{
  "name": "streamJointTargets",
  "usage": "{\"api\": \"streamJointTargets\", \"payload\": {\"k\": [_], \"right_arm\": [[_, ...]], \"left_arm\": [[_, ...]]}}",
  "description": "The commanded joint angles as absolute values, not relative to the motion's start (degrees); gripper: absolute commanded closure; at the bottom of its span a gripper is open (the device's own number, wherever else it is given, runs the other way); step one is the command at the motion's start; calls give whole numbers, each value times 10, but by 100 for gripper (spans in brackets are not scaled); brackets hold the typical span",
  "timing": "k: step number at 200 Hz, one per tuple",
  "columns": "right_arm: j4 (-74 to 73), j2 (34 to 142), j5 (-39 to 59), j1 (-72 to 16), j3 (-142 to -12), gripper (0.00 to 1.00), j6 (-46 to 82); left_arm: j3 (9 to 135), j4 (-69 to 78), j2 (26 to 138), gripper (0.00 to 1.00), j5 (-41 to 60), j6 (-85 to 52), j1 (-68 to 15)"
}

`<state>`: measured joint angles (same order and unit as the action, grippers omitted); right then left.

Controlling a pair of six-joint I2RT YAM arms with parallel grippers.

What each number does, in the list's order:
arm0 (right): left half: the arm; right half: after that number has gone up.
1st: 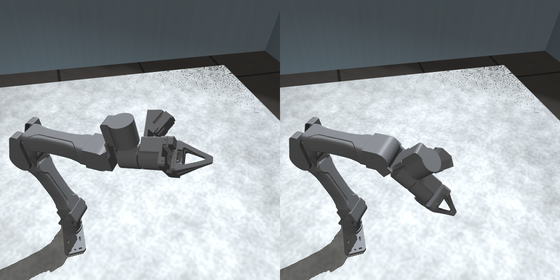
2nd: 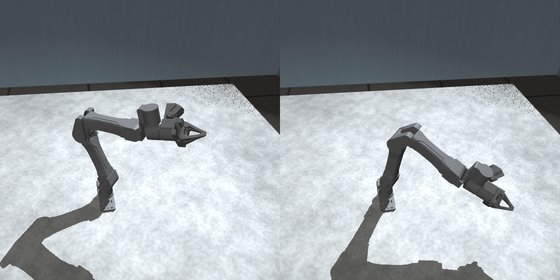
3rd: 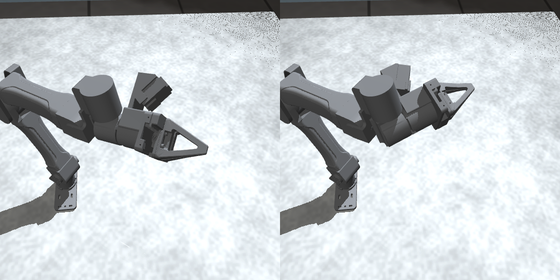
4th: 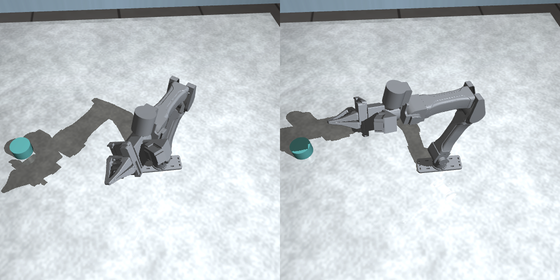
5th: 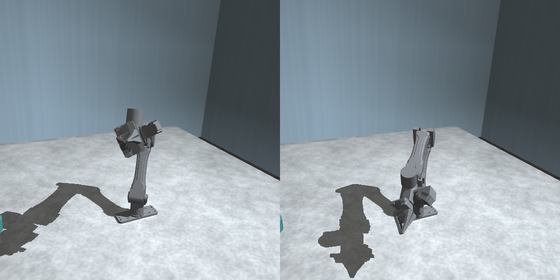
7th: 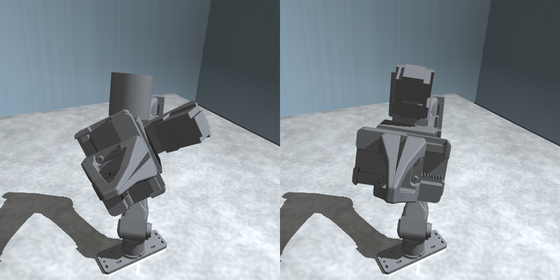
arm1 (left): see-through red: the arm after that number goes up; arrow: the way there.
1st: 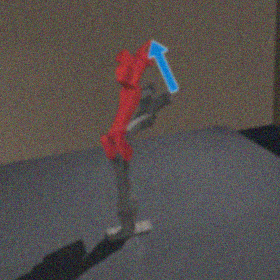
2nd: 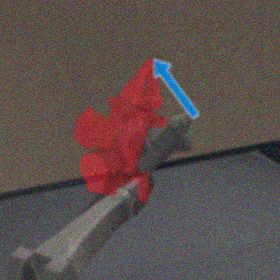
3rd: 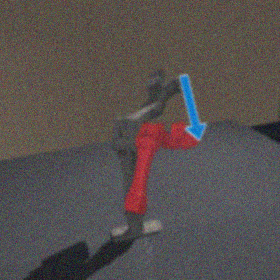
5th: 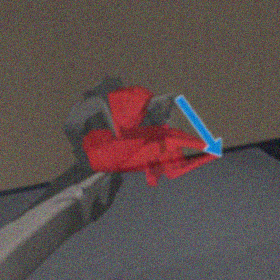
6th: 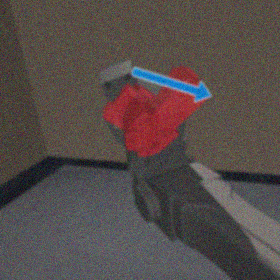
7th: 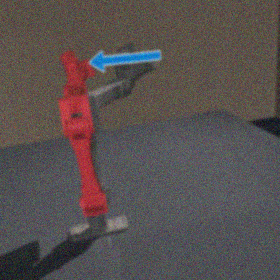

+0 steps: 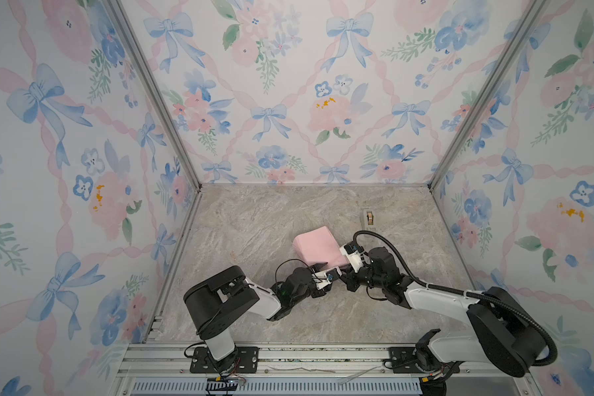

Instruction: Wrap the gift box in paper

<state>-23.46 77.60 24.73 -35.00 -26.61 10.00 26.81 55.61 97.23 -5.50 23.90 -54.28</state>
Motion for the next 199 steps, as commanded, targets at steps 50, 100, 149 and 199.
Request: {"api": "streamJointTargets", "payload": {"k": [50, 100, 149, 199], "right_arm": [[-240, 807, 204, -356, -274, 92, 83], [-236, 804, 205, -356, -276, 92, 81], [-238, 786, 209, -356, -275, 90, 84], [-235, 760, 200, -356, -277, 75, 80]], "left_arm": [[259, 531, 962, 43, -42, 229, -538], [259, 531, 960, 43, -40, 225, -538], [266, 530, 975, 47, -66, 220, -537], [267, 530, 976, 49, -67, 220, -537]]}}
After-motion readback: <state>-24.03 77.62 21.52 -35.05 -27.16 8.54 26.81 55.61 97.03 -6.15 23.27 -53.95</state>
